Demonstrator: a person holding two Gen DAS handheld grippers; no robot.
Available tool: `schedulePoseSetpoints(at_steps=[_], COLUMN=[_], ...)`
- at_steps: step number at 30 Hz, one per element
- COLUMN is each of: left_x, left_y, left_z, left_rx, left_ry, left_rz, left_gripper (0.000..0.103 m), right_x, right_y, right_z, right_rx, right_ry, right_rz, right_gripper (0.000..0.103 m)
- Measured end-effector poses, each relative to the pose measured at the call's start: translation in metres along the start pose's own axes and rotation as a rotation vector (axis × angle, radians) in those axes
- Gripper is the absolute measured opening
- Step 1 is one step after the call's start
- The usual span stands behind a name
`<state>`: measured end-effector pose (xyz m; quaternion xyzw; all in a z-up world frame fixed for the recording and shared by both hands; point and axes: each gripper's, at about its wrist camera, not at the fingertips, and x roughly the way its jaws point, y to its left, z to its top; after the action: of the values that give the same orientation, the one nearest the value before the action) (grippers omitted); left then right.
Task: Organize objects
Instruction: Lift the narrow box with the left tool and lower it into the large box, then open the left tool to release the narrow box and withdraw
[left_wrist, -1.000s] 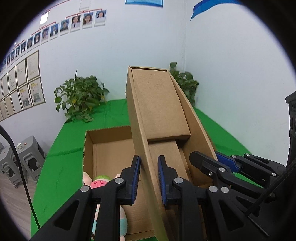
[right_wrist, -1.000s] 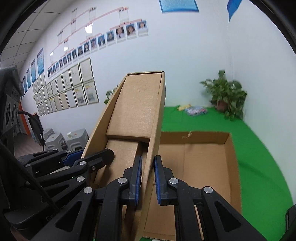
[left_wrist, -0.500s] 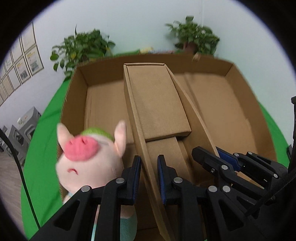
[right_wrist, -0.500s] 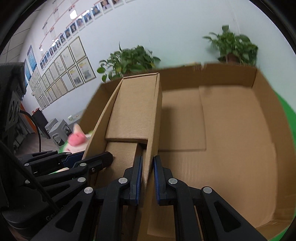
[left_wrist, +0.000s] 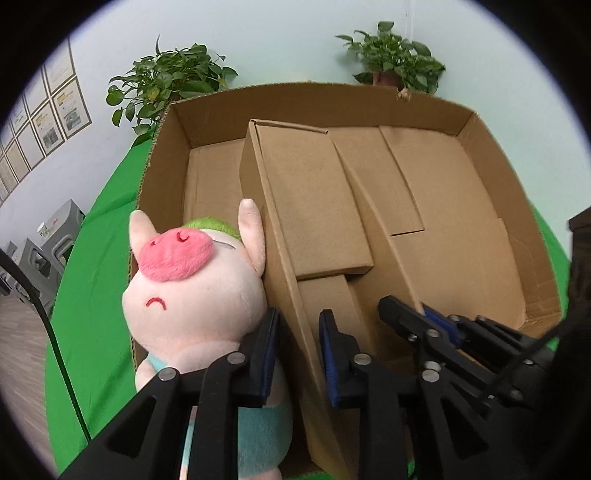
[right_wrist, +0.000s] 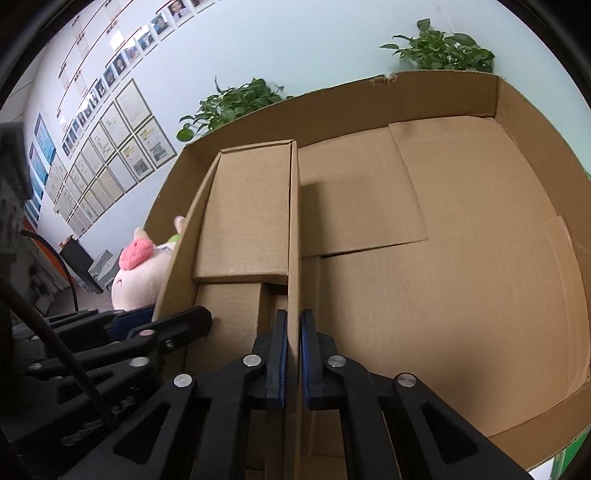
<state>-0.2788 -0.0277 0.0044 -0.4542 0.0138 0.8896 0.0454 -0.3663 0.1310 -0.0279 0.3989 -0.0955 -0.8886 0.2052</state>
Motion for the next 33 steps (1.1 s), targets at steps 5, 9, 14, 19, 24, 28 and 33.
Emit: schedulePoseSetpoints(at_steps=[5,9,14,19,24,28,33], left_x=[-0.028,-0.04,-0.053,-0.069,-0.093,-0.116,-0.127], left_y=[0.009,0.018,0.027,0.025,0.021,0.012,-0.005], left_z=[-0.008,-0.015,-0.026,-0.039,-0.055,-0.073,-0.089], left_rx=[-0.035,-0.051,-0.065,-0.066,-0.084,-0.103,-0.095], left_ry=[-0.068,-0.096,-0.138,-0.218,-0.335,-0.463,-0.493], left_rz=[-0.034,-0.005,0.028,0.067,0.1,0.149,0.126], left_gripper=[0.023,0.023,0.023,0.047,0.062,0.085,0.085], right_x=[0.017,0.028,0.033,0.021,-0.042,-0.096,-0.145], right_y=[0.011,0.026,0.043,0.052,0.056,0.044,0.032], right_z=[-0.005,-0.002,-0.003,-0.007,-0.009,-0.02,-0.057], right_rx=[-0.01,-0.048,-0.084,-0.132,-0.17,-0.173,-0.244], right_ry=[0.036,0.039,0.072,0.053,-0.108,-0.149,-0.149], right_rz=[-0.058,-0.122,-0.179,-0.184,-0.125,-0.099,-0.133], right_gripper=[0.003,0.003,0.004,0.01,0.087,0.102,0.103])
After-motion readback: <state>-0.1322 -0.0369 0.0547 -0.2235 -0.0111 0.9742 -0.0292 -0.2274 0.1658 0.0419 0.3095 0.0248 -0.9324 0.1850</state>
